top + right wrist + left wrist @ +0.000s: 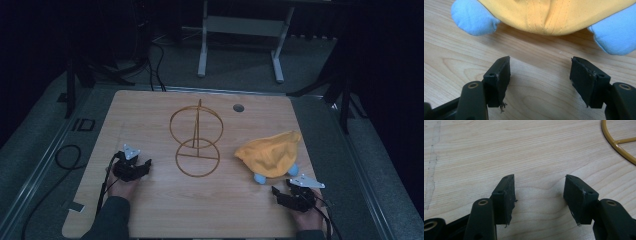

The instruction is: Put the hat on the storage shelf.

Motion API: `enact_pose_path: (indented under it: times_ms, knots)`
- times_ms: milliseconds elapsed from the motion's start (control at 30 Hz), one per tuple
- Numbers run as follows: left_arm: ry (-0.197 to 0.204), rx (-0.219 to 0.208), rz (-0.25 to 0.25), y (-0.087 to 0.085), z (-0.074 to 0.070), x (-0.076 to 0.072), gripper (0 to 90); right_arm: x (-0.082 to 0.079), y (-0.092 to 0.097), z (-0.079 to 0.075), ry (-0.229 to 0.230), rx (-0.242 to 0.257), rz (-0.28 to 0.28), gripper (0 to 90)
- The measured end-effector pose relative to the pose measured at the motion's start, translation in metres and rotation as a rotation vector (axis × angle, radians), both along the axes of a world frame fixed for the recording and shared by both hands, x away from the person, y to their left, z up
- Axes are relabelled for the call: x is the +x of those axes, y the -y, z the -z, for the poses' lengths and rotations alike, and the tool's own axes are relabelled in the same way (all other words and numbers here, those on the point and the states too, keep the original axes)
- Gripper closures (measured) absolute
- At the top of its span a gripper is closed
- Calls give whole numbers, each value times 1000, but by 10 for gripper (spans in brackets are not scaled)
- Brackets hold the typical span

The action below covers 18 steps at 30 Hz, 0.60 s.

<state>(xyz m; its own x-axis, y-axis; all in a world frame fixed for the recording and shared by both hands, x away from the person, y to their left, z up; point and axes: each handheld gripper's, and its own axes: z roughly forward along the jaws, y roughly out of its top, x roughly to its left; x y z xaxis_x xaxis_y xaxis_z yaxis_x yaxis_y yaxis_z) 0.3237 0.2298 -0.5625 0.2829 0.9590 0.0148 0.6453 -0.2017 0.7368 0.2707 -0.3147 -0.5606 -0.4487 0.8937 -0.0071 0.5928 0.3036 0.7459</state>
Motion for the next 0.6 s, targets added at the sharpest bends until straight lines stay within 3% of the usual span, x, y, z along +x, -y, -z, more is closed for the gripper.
enact_pose_path:
  times_ms: [67, 433, 467, 600]
  knots:
    - [-7, -19, -1, -2, 0, 1, 428, 0, 0, 0, -4, -2, 4, 329]
    - [-4, -22, -5, -1, 1, 0, 414, -1, -4, -4, -27, -17, 6, 432]
    - [-5, -22, -5, -1, 1, 0, 414, -1, -5, -6, -43, -25, -5, 498]
    - [-5, -22, -6, -1, 1, 0, 414, -1, -7, -10, -69, -44, -33, 591]
